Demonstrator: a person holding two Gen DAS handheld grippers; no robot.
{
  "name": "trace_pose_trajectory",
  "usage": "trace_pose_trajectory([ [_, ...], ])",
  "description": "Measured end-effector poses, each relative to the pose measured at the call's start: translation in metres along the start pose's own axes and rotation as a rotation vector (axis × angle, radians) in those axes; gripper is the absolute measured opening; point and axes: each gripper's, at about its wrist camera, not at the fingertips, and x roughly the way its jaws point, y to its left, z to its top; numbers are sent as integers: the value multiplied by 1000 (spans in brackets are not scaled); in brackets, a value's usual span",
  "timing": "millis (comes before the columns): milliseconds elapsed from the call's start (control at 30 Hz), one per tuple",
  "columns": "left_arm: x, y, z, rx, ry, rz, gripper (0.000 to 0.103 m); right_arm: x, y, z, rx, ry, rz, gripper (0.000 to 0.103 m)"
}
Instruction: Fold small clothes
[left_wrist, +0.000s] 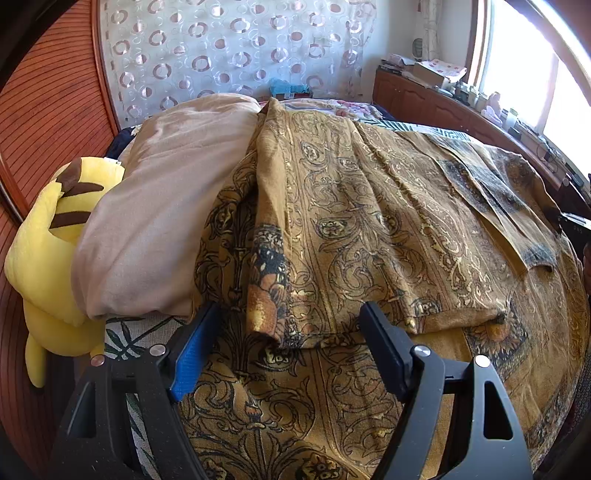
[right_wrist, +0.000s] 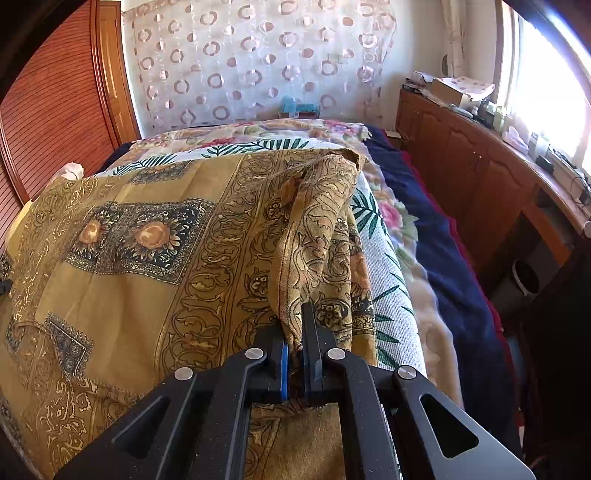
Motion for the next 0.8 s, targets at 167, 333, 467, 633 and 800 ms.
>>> trace_pose_trajectory([
  [167,-8,5,3,2,-7,-7,49,-1,6,-2,-12,2,-15,5],
  [333,-4,11,11,-5,2,7,32,-2,8,-2,-17,1,-21,5],
  [467,-4,6,13,25,-2,22,7,-2,8,-2,-15,1,-19,5],
  [633,-26,-3,16,49,-80,42,6,-2,9,-2,-25,1,-29,5],
  [800,-35,-8,20,70,-96,63,6,-1,10,-2,-31,1,-35,5],
])
